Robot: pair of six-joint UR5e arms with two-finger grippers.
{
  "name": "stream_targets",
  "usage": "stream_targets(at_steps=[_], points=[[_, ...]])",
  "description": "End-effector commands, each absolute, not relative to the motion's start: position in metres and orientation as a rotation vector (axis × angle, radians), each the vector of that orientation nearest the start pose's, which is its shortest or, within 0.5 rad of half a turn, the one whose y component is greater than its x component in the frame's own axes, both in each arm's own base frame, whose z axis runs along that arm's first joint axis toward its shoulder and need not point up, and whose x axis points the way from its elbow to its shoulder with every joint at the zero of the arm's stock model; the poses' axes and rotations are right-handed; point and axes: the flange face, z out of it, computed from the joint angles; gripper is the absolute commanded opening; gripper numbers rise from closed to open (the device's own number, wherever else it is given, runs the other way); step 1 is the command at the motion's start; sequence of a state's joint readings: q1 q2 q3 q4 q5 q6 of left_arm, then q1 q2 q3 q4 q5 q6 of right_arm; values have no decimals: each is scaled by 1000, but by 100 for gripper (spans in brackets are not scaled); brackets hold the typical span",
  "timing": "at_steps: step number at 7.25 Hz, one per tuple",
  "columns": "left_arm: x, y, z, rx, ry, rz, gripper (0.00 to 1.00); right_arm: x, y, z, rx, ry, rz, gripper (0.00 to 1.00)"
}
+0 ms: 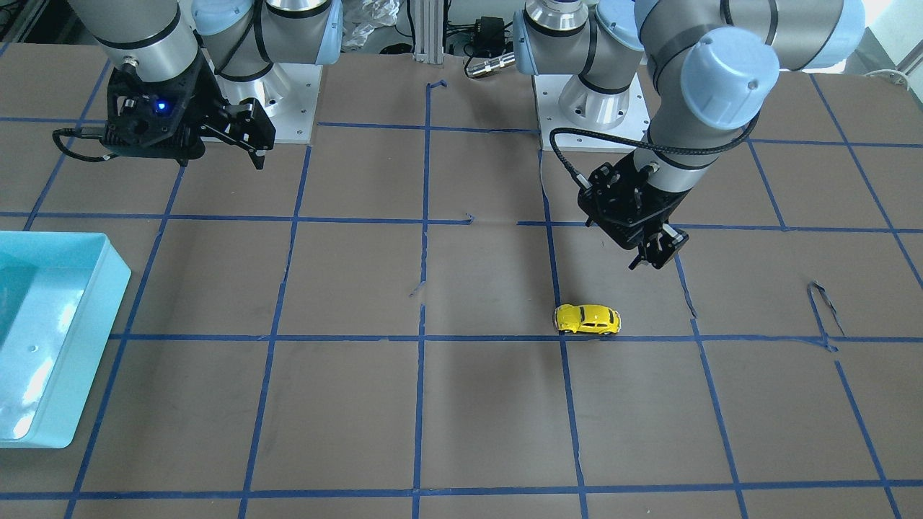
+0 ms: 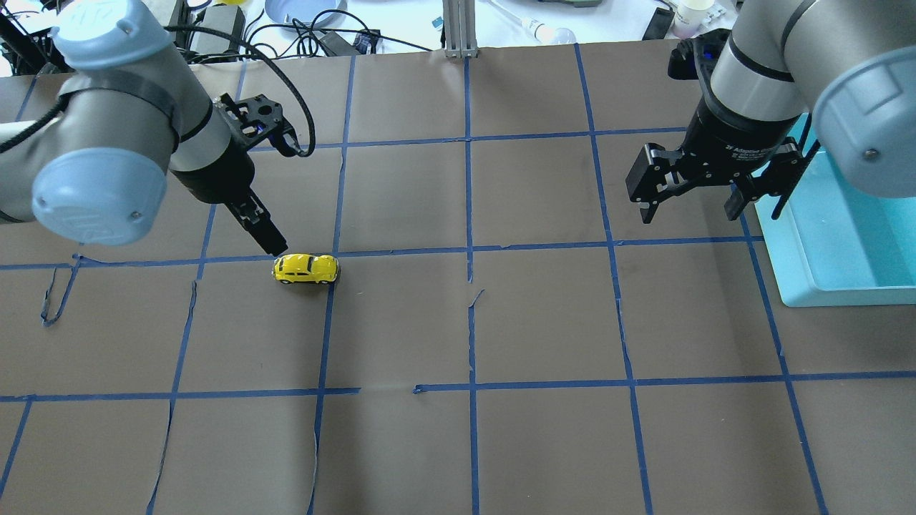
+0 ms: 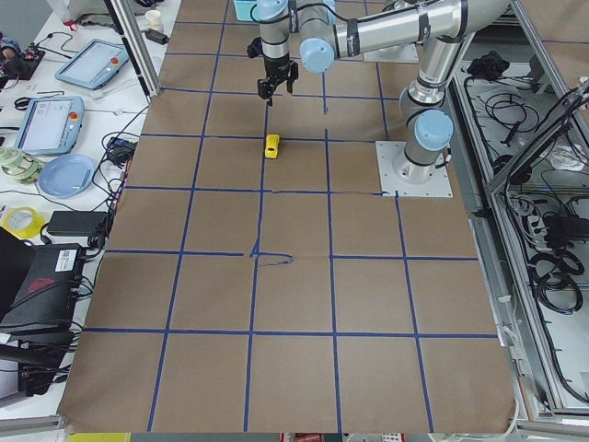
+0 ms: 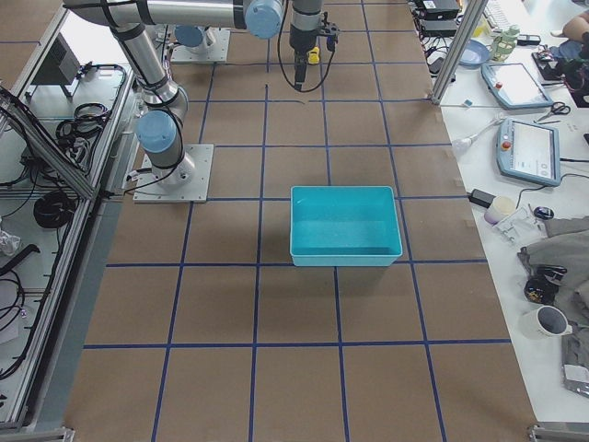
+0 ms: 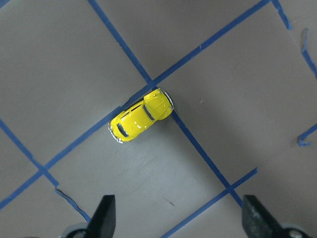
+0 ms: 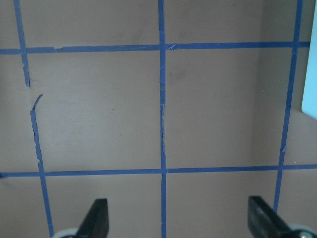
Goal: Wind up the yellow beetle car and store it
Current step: 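Lower the left gripper down onto the yellow beetle car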
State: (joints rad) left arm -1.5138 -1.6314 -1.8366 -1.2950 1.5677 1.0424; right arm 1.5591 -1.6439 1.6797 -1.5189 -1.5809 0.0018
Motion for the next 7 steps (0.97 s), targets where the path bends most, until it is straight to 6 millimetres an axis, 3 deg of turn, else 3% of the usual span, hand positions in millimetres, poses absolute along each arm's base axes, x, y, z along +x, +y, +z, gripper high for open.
stream_targets(at_steps=[1, 3, 7], points=[[-104, -499, 300, 1903, 2548, 75, 91, 127, -453, 465, 21, 3149, 138, 100], [-104, -497, 257, 2144, 2313, 29, 91, 127, -453, 465, 21, 3149, 138, 100], [-102, -523, 224, 2257, 2104, -47, 92, 127, -453, 465, 21, 3150, 138, 100]])
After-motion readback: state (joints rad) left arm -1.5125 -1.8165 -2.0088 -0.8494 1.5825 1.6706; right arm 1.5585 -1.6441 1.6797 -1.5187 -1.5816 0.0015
